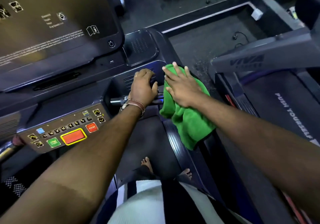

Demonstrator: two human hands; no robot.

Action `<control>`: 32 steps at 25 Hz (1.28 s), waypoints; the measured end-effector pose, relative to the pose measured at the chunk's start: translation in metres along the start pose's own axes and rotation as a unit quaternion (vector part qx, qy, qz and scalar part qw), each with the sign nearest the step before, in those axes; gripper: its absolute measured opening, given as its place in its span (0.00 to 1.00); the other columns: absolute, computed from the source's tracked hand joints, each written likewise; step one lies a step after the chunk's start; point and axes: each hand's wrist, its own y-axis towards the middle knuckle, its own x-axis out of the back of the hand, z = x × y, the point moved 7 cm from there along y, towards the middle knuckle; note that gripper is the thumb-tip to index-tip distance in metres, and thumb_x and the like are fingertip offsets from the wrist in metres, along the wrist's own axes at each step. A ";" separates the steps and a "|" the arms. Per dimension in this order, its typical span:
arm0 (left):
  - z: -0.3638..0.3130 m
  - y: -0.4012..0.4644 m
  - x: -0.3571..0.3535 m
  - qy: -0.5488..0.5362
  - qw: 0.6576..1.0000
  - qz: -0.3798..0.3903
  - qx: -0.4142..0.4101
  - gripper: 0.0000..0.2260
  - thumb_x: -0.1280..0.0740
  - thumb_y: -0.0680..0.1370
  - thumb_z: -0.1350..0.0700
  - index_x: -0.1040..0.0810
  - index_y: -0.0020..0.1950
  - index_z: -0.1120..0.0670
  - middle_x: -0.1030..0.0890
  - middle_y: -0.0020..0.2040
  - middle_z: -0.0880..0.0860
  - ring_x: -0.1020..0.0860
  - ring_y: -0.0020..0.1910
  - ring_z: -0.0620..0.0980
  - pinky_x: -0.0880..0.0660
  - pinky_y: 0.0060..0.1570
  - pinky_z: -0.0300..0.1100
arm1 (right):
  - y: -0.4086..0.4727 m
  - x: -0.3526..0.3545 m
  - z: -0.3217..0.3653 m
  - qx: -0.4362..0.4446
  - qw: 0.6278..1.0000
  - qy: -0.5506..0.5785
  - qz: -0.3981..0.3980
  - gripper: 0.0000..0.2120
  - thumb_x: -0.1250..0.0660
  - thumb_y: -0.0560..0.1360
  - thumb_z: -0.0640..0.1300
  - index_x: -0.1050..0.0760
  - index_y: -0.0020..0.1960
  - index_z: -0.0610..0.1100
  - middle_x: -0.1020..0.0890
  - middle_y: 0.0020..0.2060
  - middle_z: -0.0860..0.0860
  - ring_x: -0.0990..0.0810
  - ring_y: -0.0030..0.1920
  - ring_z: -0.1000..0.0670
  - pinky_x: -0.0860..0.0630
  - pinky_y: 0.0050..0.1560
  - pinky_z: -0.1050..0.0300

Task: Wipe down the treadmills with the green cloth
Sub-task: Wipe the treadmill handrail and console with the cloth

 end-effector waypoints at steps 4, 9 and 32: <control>0.002 0.002 0.001 0.010 1.000 -0.014 0.022 0.14 0.31 0.69 0.61 0.22 0.54 0.61 0.22 0.54 0.58 0.26 0.52 0.59 0.29 0.58 0.48 | 0.023 0.006 -0.022 -0.049 0.983 0.176 -0.001 0.30 0.43 0.82 0.49 0.51 0.80 0.51 0.58 0.79 0.54 0.62 0.78 0.44 0.52 0.75 0.35; 0.009 0.007 -0.002 0.000 0.998 0.007 0.060 0.16 0.30 0.68 0.60 0.22 0.54 0.59 0.22 0.54 0.57 0.26 0.53 0.58 0.30 0.57 0.46 | 0.048 0.012 -0.024 -0.041 0.989 0.144 0.012 0.32 0.44 0.82 0.49 0.57 0.80 0.51 0.62 0.79 0.53 0.65 0.77 0.41 0.56 0.76 0.38; 0.045 0.077 0.016 0.156 0.967 0.101 -0.176 0.09 0.33 0.74 0.57 0.22 0.51 0.60 0.23 0.49 0.58 0.25 0.46 0.59 0.23 0.31 0.51 | 0.200 0.032 0.009 0.011 0.996 0.091 -0.004 0.25 0.51 0.83 0.56 0.46 0.79 0.52 0.49 0.79 0.54 0.52 0.79 0.49 0.56 0.76 0.40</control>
